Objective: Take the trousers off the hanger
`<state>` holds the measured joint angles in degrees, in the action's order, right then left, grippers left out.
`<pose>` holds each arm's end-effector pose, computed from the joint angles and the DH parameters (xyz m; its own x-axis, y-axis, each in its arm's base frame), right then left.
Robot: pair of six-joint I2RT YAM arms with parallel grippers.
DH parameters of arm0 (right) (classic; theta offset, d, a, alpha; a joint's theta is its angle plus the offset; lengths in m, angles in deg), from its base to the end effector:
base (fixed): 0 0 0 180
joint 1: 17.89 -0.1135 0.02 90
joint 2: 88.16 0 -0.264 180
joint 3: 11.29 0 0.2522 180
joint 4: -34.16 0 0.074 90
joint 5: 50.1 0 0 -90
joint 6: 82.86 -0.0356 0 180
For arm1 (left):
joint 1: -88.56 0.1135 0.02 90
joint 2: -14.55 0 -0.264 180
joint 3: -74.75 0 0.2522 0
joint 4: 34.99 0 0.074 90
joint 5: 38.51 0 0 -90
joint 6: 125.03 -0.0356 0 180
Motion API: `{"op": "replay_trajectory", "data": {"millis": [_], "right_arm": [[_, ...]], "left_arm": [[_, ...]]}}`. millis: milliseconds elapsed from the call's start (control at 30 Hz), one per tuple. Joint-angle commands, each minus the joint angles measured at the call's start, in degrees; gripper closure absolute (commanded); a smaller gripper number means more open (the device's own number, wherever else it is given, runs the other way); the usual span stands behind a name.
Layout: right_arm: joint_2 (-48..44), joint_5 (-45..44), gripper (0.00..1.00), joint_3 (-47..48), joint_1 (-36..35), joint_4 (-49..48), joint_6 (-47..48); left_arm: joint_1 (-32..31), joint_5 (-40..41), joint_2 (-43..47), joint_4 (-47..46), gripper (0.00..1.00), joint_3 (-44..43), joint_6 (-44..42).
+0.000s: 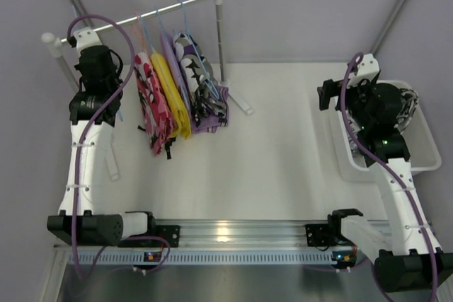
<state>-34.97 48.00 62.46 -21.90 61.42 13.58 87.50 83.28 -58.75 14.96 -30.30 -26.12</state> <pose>0.2056 0.0194 0.4007 -0.0922 -0.1178 -0.9887 -0.2206 0.9707 -0.0951 0.2579 0.0140 0.4665 -0.2335 -0.1274 -0.9640 -0.5272 0.8496 0.0154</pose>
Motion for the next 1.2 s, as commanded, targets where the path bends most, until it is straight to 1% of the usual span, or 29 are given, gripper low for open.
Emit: {"op": "replay_trajectory", "data": {"millis": [0,167,267,533,600,667,700,800,833,933,1033,1067,1133,1167], "right_arm": [[0.51,1.13,0.01,3.81,-0.91,1.18,1.03],[1.74,1.04,0.01,6.63,-0.91,3.02,1.39],[2.18,1.22,0.01,7.86,-0.91,4.16,0.68],[1.74,1.13,0.0,8.48,-1.0,5.22,0.15],[1.48,1.04,0.0,8.48,-1.0,5.31,0.24],[1.3,1.13,0.01,8.57,-1.0,5.4,0.42],[1.13,1.13,0.0,8.57,-1.09,5.31,0.33],[0.95,1.22,0.0,8.39,-1.09,5.31,0.42],[0.86,1.22,0.01,8.31,-1.17,5.31,0.33],[0.69,1.31,0.0,8.13,-1.09,5.14,0.16],[0.6,1.31,0.01,8.04,-1.0,4.96,-0.19],[0.77,1.39,0.01,8.22,-1.09,4.96,-0.37],[1.04,1.57,0.0,8.48,-1.17,4.87,-0.72],[1.3,1.66,0.0,8.57,-1.17,4.79,-0.81]], "left_arm": [[3.68,1.53,-0.27,-5.68,1.0,1.72,0.94],[9.92,-3.47,-2.11,-3.93,1.0,2.78,3.83],[12.04,-6.11,-2.2,-3.93,1.0,4.09,4.8],[12.4,-10.87,1.04,-3.49,1.0,8.66,5.86],[12.31,-11.83,1.84,-2.61,0.93,9.98,6.38],[12.31,-12.98,3.59,-2.26,0.82,11.04,6.65],[12.4,-13.5,4.3,-2.35,0.71,11.48,6.65],[12.4,-16.84,7.37,-2.7,0.54,12.27,5.34],[12.31,-18.68,8.86,-2.7,0.51,11.4,4.72],[12.22,-20.01,11.76,-0.69,0.42,8.07,2.7],[12.31,-20.71,14.31,4.31,0.38,4.99,0.85],[12.22,-21.15,15.11,5.38,0.36,3.24,0.41],[12.31,-21.85,17.73,8.01,0.34,1.91,-1.08],[12.31,-22.64,18.53,8.89,0.29,0.6,-2.04]]}}
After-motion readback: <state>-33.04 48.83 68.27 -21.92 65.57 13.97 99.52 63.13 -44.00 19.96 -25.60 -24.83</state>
